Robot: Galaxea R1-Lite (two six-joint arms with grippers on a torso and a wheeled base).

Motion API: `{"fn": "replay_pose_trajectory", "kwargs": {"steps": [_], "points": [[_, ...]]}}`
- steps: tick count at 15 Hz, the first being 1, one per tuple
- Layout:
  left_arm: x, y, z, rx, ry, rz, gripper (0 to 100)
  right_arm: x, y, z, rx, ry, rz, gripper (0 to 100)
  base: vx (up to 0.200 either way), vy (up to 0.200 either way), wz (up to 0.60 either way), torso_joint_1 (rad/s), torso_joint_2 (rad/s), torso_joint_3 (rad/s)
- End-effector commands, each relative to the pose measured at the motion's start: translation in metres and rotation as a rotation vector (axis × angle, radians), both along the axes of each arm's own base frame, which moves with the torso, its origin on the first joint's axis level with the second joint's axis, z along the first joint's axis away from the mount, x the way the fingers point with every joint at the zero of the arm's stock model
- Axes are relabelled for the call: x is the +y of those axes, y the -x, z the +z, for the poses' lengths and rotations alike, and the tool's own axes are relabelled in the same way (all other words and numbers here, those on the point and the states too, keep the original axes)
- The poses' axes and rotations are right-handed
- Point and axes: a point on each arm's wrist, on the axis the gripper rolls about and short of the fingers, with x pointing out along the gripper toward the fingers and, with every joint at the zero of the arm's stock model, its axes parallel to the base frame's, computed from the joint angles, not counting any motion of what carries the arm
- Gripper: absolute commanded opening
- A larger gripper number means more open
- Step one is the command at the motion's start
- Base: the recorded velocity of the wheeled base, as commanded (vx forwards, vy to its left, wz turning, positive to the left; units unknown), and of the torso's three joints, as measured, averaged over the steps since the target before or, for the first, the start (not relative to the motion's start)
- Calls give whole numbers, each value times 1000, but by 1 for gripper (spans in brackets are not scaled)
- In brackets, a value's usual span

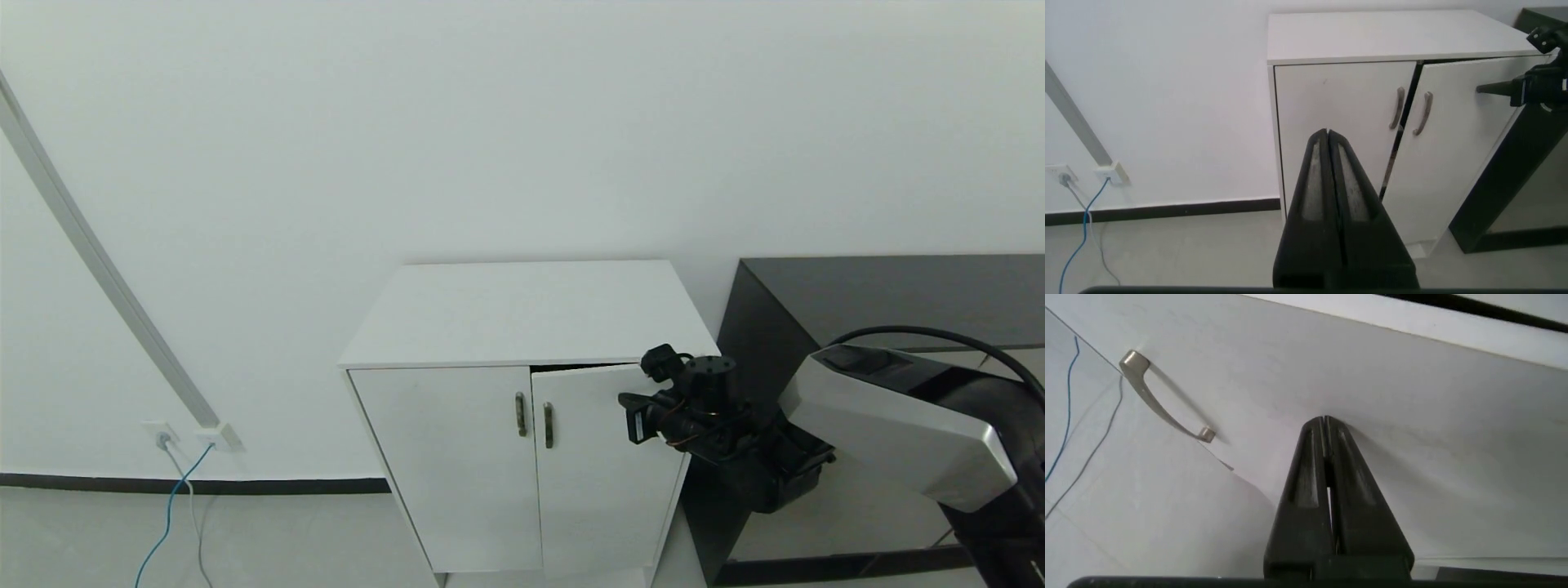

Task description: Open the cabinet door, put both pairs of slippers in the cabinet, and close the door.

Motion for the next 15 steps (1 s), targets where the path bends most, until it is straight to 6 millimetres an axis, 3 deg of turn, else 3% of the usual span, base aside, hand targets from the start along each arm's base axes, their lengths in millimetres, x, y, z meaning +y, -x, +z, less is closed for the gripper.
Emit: {"fn": "replay_pose_trajectory", "kwargs": {"steps": [1,15], "points": [[0,0,0,0,0,0,0,-1,-2,2,-2,-1,-4,0,0,0,0,0,0,0],[0,0,0,0,-1,0,0,-7,-11,10,-30,-14,-26,0,0,0,0,0,0,0]]}}
